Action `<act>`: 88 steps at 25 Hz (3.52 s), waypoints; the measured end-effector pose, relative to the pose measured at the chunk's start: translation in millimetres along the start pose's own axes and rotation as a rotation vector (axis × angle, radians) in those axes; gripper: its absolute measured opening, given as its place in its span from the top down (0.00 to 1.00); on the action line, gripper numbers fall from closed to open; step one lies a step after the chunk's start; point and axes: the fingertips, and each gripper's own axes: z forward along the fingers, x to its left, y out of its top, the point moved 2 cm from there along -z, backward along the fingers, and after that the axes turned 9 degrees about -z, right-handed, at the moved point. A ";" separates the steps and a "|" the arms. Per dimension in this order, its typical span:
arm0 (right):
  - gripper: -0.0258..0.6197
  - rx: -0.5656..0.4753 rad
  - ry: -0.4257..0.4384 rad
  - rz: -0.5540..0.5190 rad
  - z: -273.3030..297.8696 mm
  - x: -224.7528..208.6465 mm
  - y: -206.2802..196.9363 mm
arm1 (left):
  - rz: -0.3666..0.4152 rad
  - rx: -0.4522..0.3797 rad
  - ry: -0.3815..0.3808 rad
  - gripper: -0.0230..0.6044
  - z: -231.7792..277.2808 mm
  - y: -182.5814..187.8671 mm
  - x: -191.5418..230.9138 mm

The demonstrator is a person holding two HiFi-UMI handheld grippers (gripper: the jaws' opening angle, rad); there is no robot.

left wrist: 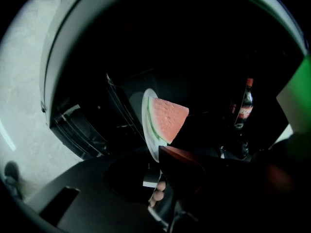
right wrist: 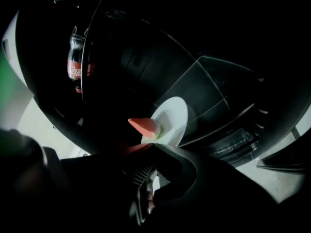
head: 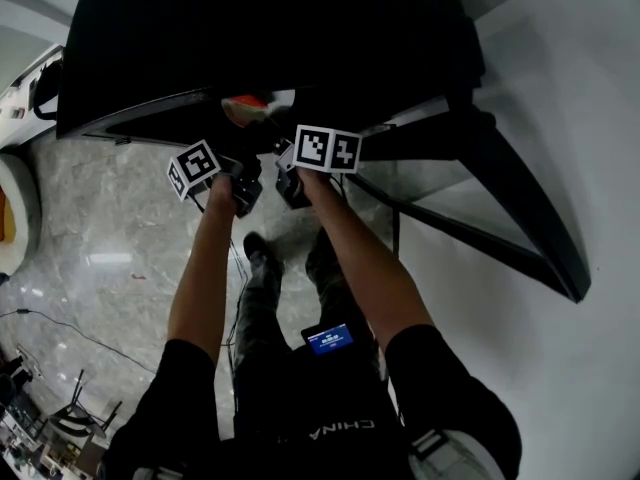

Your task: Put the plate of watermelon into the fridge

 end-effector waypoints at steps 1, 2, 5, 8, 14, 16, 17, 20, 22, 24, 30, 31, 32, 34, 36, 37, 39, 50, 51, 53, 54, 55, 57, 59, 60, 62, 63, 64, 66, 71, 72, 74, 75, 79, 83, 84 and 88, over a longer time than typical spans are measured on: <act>0.94 -0.007 -0.008 -0.007 -0.1 -0.8 2.2 | 0.022 -0.006 0.021 0.88 -2.1 -1.7 0.8; 0.94 -0.014 -0.013 -0.015 -0.1 -1.6 4.0 | 0.054 -0.010 0.043 0.88 -4.4 -2.8 1.0; 0.94 -0.032 -0.025 -0.036 -0.1 -4.0 9.2 | 0.169 -0.011 0.117 0.88 -10.8 -3.6 -0.2; 0.94 -0.040 -0.028 -0.042 -1.0 -6.2 11.7 | 0.357 -0.048 0.237 0.88 -23.0 3.3 1.1; 0.94 -0.002 -0.044 -0.152 -11.7 -4.6 -5.9 | 0.644 -0.096 0.354 0.91 -27.9 18.8 3.7; 0.94 0.026 -0.065 -0.200 -11.1 -4.8 -12.5 | 0.663 -0.090 0.357 0.92 -23.7 19.7 3.1; 0.94 0.036 -0.079 -0.217 -9.7 -6.0 -13.5 | 0.672 -0.085 0.359 0.92 -21.2 19.9 2.5; 0.94 0.036 -0.118 -0.236 -5.8 -11.0 -5.9 | 0.708 -0.046 0.386 0.93 -10.3 17.7 -0.8; 0.94 0.031 -0.140 -0.238 -3.2 -13.4 2.2 | 0.728 -0.024 0.401 0.94 -2.9 17.4 -3.1; 0.94 0.041 -0.167 -0.248 0.0 -16.7 8.5 | 0.737 -0.011 0.407 0.94 4.0 18.6 -5.1; 0.94 0.058 -0.229 -0.272 5.0 -27.9 25.3 | 0.777 0.077 0.388 0.94 28.9 16.6 -12.4; 0.94 0.063 -0.237 -0.279 5.7 -28.5 27.2 | 0.784 0.091 0.384 0.94 32.4 15.9 -13.7; 0.94 0.070 -0.244 -0.285 6.3 -28.7 28.8 | 0.785 0.102 0.380 0.94 35.2 15.3 -15.4; 0.94 0.076 -0.250 -0.288 5.7 -27.3 31.5 | 0.781 0.112 0.363 0.94 38.1 15.3 -22.3; 0.94 0.070 -0.251 -0.288 1.4 -22.5 34.5 | 0.786 0.108 0.330 0.94 37.0 15.7 -34.6; 0.94 0.068 -0.251 -0.290 -2.4 -19.3 34.9 | 0.788 0.107 0.309 0.94 34.4 14.4 -41.1; 0.94 0.068 -0.249 -0.288 -12.4 -11.5 31.9 | 0.800 0.098 0.251 0.94 24.2 7.3 -53.5; 0.94 0.030 -0.028 -0.385 -30.6 47.4 34.7 | 0.972 0.028 -0.185 0.94 -29.2 -18.0 -125.2; 0.94 0.026 -0.013 -0.411 -40.5 57.4 41.4 | 0.980 0.019 -0.204 0.94 -35.6 -19.2 -138.0; 0.94 0.037 0.004 -0.436 -74.9 81.0 38.5 | 0.964 0.026 -0.217 0.94 -60.3 -37.8 -157.6; 0.94 0.048 0.008 -0.438 -93.8 91.2 31.6 | 0.948 0.035 -0.207 0.94 -74.4 -50.4 -162.2; 0.94 0.056 0.010 -0.437 -108.9 98.0 25.1 | 0.934 0.040 -0.189 0.94 -85.5 -59.8 -162.8; 0.94 0.059 0.011 -0.443 -123.3 100.6 18.8 | 0.928 0.038 -0.125 0.94 -94.9 -64.3 -153.4; 0.94 0.048 0.006 -0.453 -128.6 97.9 17.2 | 0.943 0.037 -0.050 0.94 -98.3 -61.7 -139.4; 0.94 0.041 0.002 -0.456 -131.8 97.0 16.4 | 0.950 0.040 -0.021 0.94 -100.4 -62.2 -134.3; 0.94 0.029 -0.006 -0.467 -138.7 96.3 19.1 | 0.956 0.050 0.006 0.94 -101.7 -65.9 -131.5; 0.94 0.022 -0.009 -0.476 -141.6 96.7 22.8 | 0.958 0.055 0.011 0.94 -100.9 -67.9 -132.9; 0.94 0.012 -0.010 -0.485 -144.0 98.2 27.8 | 0.965 0.058 0.015 0.94 -99.4 -69.4 -135.9; 0.94 -0.010 -0.009 -0.497 -149.6 102.7 38.4 | 0.984 0.061 0.020 0.94 -95.9 -73.0 -145.1; 0.94 0.005 0.003 -0.499 -161.4 100.7 36.5 | 0.989 0.061 0.053 0.94 -88.4 -89.8 -146.1; 0.94 0.018 0.010 -0.499 -164.3 98.5 32.1 | 0.981 0.059 0.065 0.94 -88.1 -95.5 -142.3; 0.94 0.043 0.023 -0.500 -171.5 95.1 24.2 | 0.963 0.052 0.090 0.94 -90.4 -107.6 -135.6; 0.94 0.056 0.028 -0.498 -175.1 92.9 20.0 | 0.952 0.046 0.102 0.94 -92.9 -114.0 -132.5; 0.94 0.110 0.047 -0.465 -187.5 79.6 -3.9 | 0.919 0.049 0.139 0.94 -107.9 -145.2 -114.3; 0.94 0.123 0.041 -0.436 -201.8 73.8 -30.0 | 0.912 0.072 0.182 0.94 -130.7 -167.0 -92.6; 0.94 0.122 0.038 -0.427 -206.8 74.0 -38.1 | 0.907 0.072 0.187 0.94 -138.0 -170.9 -88.0; 0.94 0.112 0.014 -0.417 -223.7 74.0 -59.6 | 0.915 0.048 0.166 0.94 -161.4 -183.7 -86.2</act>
